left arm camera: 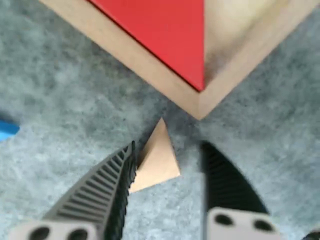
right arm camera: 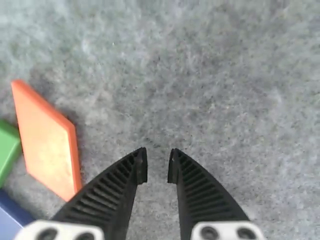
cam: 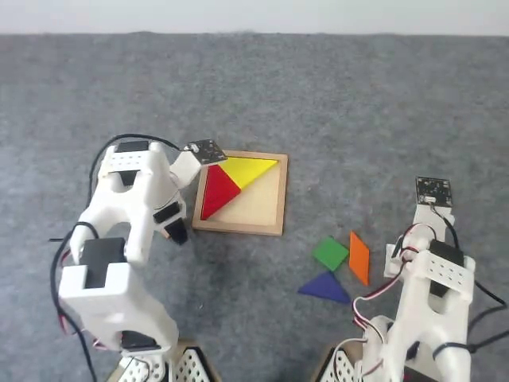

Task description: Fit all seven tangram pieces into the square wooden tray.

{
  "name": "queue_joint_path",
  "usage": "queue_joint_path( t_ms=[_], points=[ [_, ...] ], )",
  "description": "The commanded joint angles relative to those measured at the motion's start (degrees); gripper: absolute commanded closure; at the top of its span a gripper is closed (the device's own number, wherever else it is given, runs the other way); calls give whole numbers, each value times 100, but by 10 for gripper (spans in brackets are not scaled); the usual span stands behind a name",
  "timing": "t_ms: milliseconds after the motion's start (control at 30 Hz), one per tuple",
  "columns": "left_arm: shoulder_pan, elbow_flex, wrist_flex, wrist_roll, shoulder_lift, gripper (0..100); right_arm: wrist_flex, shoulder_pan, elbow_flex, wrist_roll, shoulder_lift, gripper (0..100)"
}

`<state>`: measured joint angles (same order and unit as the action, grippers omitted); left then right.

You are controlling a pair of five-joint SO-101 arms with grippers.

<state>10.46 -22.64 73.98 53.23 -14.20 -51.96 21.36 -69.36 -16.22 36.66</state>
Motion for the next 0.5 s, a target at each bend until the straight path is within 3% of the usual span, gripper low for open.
queue_joint_path(
  t_ms=[0, 100, 233, 467],
  points=[
    [35, 242, 299, 580, 167, 725, 92, -57, 26, -88, -4, 914],
    [88, 426, 695, 1327, 536, 735, 92, -57, 26, -88, -4, 914],
    [343, 541, 475, 2110, 730, 735, 92, -48, 26, -88, -4, 914],
    [299, 136, 88, 2171, 721, 734, 92, -48, 26, -88, -4, 914]
  ],
)
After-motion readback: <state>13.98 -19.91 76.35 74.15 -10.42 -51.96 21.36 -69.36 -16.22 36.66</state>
